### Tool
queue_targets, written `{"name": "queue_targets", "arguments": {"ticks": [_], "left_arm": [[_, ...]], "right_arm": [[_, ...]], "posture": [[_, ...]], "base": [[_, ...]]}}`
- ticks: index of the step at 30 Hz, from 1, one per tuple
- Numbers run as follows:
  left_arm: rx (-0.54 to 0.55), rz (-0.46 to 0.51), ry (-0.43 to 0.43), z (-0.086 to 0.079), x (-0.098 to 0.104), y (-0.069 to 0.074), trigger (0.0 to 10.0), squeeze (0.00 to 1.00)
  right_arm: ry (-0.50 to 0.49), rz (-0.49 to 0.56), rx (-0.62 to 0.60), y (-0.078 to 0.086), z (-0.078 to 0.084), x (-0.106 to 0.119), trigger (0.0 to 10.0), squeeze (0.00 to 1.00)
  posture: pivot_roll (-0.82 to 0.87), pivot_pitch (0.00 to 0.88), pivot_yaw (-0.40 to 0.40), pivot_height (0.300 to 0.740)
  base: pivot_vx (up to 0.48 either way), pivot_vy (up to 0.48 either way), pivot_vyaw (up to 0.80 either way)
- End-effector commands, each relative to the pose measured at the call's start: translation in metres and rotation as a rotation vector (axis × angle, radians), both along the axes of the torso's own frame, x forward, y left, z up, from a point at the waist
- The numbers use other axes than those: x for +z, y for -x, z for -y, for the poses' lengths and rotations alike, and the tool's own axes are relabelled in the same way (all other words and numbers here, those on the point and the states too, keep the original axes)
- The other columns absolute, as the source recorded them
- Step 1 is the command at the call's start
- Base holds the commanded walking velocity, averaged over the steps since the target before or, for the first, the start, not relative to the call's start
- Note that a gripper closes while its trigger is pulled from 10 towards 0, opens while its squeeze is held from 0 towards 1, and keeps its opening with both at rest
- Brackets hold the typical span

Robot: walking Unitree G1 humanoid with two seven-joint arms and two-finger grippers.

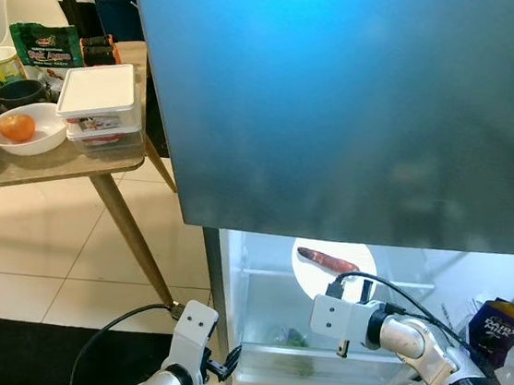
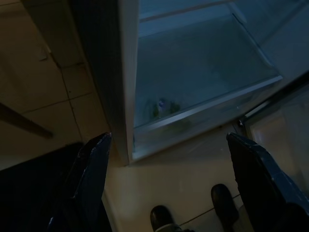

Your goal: Restocking fridge

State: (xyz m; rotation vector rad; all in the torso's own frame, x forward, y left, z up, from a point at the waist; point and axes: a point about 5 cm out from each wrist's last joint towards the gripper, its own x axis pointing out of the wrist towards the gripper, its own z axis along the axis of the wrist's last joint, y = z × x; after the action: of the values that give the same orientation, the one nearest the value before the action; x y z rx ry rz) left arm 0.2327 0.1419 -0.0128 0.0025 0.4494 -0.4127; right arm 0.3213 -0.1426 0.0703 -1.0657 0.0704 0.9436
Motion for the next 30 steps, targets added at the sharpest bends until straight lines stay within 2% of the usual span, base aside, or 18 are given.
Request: {"name": "queue_targets", "arguments": {"ticks": [1,4,11,14,21,25,30], "left_arm": [[-0.014,-0.024,-0.028,-0.003,-0.004,0.004,10.0,0.00],[-0.014,-0.024,-0.028,-0.003,-0.004,0.004,10.0,0.00],[-0.019,-0.025,-0.024,-0.001,-0.004,0.004,10.0,0.00],[-0.020,-0.025,-0.024,-0.001,-0.004,0.004,10.0,0.00],[-0.027,-0.026,-0.027,0.000,-0.004,0.002,10.0,0.00],[-0.026,-0.025,-0.027,0.000,-0.004,0.002,10.0,0.00],[-0.025,-0.026,-0.026,0.000,-0.005,0.003,10.0,0.00]], "right_arm": [[0.011,0.038,0.050,-0.004,-0.006,0.011,10.0,0.00],[0.016,0.038,0.047,-0.005,-0.005,0.011,10.0,0.00],[0.080,-0.022,0.163,0.000,-0.007,0.013,10.0,0.00],[0.088,-0.026,0.178,0.001,-0.007,0.013,10.0,0.00],[0.218,-0.081,0.291,0.002,0.000,0.018,10.0,0.00],[0.224,-0.068,0.293,-0.001,-0.001,0.021,10.0,0.00],[0.206,-0.037,0.309,-0.011,-0.007,0.040,10.0,0.00]], "posture": [[0.05,0.133,0.039,0.661],[0.05,0.133,0.039,0.661],[0.05,0.135,0.041,0.661],[0.05,0.135,0.041,0.661],[0.04,0.135,0.044,0.661],[0.05,0.135,0.042,0.661],[0.04,0.135,0.042,0.661]], "base": [[0.000,0.000,0.00],[0.000,0.000,0.00],[0.000,0.000,0.00],[0.000,0.000,0.00],[0.000,0.000,0.00],[0.000,0.000,0.00],[0.000,0.000,0.00]]}}
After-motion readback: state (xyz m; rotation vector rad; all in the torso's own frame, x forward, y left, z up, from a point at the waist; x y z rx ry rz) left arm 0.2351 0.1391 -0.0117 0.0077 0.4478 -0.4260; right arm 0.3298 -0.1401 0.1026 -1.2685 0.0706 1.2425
